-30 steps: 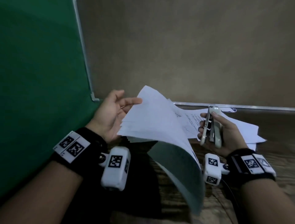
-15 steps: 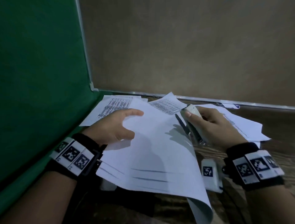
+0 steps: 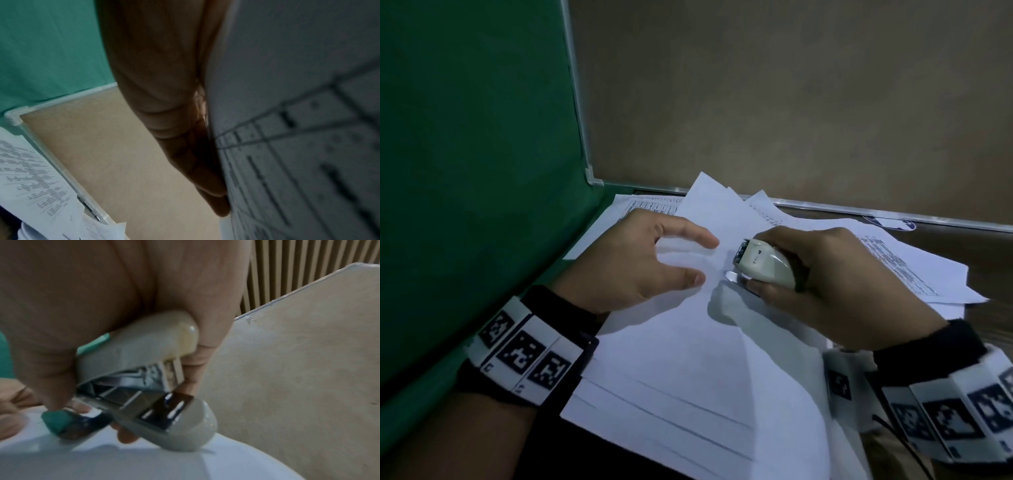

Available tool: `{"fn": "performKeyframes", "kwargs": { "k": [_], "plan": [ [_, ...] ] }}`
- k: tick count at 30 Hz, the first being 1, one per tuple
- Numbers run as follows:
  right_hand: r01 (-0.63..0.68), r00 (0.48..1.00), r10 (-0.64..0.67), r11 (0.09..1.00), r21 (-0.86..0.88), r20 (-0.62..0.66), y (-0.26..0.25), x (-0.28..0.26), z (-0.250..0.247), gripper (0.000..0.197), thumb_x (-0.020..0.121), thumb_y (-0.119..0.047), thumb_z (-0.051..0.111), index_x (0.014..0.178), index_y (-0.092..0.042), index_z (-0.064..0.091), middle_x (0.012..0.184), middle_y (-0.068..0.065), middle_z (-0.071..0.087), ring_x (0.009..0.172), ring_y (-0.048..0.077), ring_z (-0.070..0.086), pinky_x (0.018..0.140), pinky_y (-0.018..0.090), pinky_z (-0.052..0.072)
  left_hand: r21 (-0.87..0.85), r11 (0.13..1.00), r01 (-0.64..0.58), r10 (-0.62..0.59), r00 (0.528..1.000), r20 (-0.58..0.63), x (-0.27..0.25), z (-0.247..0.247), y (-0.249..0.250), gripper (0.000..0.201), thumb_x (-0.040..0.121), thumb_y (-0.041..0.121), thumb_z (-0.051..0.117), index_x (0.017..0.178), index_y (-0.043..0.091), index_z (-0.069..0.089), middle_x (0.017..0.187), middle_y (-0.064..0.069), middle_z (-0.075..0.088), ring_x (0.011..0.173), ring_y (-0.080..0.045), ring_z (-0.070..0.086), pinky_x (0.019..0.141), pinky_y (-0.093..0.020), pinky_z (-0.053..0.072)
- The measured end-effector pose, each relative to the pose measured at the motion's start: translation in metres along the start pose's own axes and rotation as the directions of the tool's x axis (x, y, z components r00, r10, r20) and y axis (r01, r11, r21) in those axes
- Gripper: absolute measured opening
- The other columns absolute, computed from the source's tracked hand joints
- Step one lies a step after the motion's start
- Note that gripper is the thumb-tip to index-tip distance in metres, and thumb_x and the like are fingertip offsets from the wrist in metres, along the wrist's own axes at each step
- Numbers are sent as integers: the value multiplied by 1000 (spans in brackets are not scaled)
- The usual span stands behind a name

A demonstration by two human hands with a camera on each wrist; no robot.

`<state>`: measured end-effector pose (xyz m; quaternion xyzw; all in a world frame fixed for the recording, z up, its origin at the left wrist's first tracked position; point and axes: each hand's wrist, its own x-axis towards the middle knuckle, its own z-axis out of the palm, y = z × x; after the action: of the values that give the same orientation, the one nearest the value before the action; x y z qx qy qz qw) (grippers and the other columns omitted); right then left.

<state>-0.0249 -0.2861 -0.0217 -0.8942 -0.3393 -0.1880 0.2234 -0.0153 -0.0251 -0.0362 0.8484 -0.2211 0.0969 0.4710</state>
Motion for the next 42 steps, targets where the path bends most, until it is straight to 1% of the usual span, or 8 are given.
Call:
{"fn": "performKeyframes", "kwargs": {
  "k": [7, 13, 22, 28, 31, 34, 37, 42],
  "plan": [
    [-56, 998, 59, 996, -75, 32, -5, 1, 14, 35, 88, -58, 52, 100, -26, 60, 76, -4, 65, 68, 23, 57, 60, 47, 50, 16, 996, -91, 90, 995, 42, 1, 16, 1, 40, 78, 22, 83, 117, 27, 78, 117, 17, 76, 116, -4, 69, 110, -42, 50],
    [-121, 993, 120, 990, -72, -11, -6, 2, 15, 47, 83, -71, 51, 93, -26, 61, 66, -8, 59, 60, 15, 49, 55, 42, 47, -35, 998, -61, 62, 998, 23, 1, 20, 1, 37, 73, 28, 83, 110, 26, 78, 110, 14, 78, 109, -6, 71, 106, -43, 52],
    [-126, 992, 124, 989, -75, -28, -3, 2, 15, 45, 87, -69, 60, 88, -24, 61, 65, -7, 58, 58, 12, 49, 52, 38, 41, -64, 998, -18, 16, 1000, -18, 1, 22, 1, 34, 69, 32, 87, 101, 25, 81, 106, 13, 79, 106, -10, 73, 105, -46, 53],
    [-141, 990, 139, 985, -95, -31, -3, 2, 18, 47, 85, -72, 55, 90, -26, 59, 67, -5, 59, 60, 19, 51, 54, 40, 45, -57, 998, 22, -24, 999, -25, -1, 20, 5, 29, 75, 15, 92, 101, 24, 81, 105, 12, 79, 105, -6, 72, 106, -40, 52],
    [-145, 989, 143, 984, -108, -28, -4, 1, 18, 48, 85, -73, 52, 89, -25, 59, 67, -4, 59, 61, 20, 52, 54, 40, 46, -54, 997, 46, -46, 999, -15, -2, 20, 5, 30, 75, 17, 92, 101, 26, 81, 106, 14, 79, 107, -5, 72, 108, -39, 51],
    [-127, 992, 126, 984, -128, -19, -5, 1, 19, 52, 86, -76, 43, 84, -25, 54, 63, -5, 55, 56, 15, 47, 51, 36, 37, -32, 998, 52, -53, 999, -10, -2, 21, 6, 30, 74, 20, 92, 102, 27, 81, 106, 16, 79, 107, -4, 71, 108, -37, 51],
    [-113, 994, 112, 981, -158, -15, -5, 2, 21, 50, 91, -73, 47, 82, -24, 49, 61, -3, 49, 54, 12, 40, 51, 32, 26, -38, 998, 53, -53, 999, -10, -2, 20, 8, 30, 75, 18, 91, 101, 26, 81, 106, 15, 79, 105, -2, 71, 107, -32, 51],
    [-120, 993, 117, 984, -132, -25, -7, 3, 23, 47, 90, -71, 47, 85, -24, 48, 61, -3, 48, 55, 21, 43, 51, 41, 38, -43, 998, 55, -55, 998, -4, -2, 20, 8, 30, 76, 19, 91, 103, 26, 81, 107, 15, 79, 108, -4, 70, 109, -37, 50]
  ]
}}
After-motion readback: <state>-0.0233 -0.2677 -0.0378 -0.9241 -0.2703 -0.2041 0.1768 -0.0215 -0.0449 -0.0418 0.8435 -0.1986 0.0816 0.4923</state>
